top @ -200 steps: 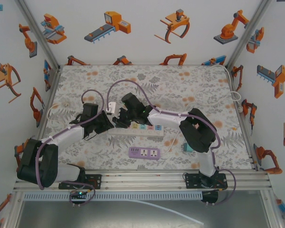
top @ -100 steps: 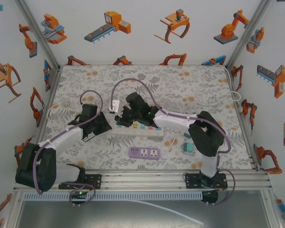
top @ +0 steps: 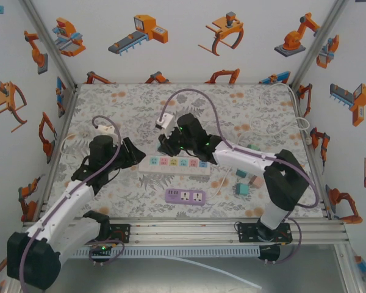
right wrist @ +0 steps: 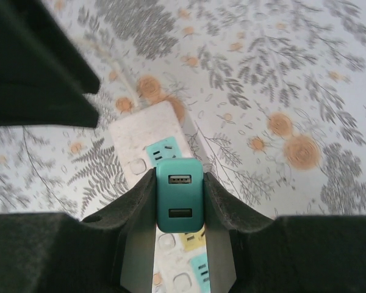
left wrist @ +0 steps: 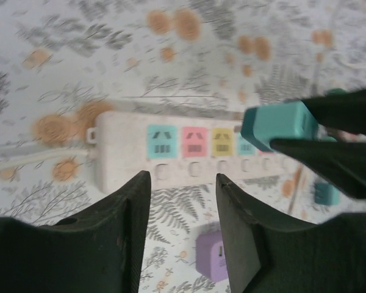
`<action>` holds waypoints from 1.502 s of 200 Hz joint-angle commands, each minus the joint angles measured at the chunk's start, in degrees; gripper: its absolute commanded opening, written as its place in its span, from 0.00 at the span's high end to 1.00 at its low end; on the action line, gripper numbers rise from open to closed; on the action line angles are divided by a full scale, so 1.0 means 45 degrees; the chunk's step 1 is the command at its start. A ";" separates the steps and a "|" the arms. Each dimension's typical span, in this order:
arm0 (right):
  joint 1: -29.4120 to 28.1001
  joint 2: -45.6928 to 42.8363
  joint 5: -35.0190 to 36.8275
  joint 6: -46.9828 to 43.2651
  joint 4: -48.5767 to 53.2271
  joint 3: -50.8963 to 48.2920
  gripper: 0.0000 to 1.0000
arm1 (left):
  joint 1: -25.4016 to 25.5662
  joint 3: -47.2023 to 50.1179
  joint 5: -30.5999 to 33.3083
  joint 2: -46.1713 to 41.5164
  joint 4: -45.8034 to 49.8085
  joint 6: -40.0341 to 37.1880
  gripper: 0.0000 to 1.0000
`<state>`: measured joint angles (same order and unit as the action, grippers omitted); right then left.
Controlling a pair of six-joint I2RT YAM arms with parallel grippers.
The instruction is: Pull the plug off the socket
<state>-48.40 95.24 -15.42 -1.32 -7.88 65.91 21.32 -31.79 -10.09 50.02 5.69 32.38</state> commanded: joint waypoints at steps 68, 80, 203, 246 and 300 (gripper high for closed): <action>0.5314 -0.5449 0.1454 0.7453 0.1555 -0.4128 0.81 | 0.1159 -0.0124 -0.5344 -0.1707 -0.2409 -0.1759 0.26; 0.6211 -0.6184 0.1589 0.7884 0.1728 -0.4729 0.81 | 0.1689 -0.0307 -0.5404 -0.1583 -0.2427 -0.2106 0.22; 1.5261 -0.6129 0.1685 1.1560 -0.0625 -0.7638 0.83 | 0.4442 -0.1048 -0.4363 -0.0884 -0.1938 -0.4481 0.03; 1.5368 -0.3303 0.0628 1.1653 -0.2445 -0.7194 0.81 | 0.4483 -0.0710 -0.3508 -0.1492 -0.1832 -0.4496 0.03; 1.5363 -0.1913 0.0399 1.1562 -0.2724 -0.7196 0.57 | 0.4502 -0.0562 -0.2737 -0.1758 -0.1788 -0.4505 0.03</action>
<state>20.49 85.52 -13.23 50.52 -17.87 32.40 41.28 -35.11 -24.34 42.54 -2.13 13.21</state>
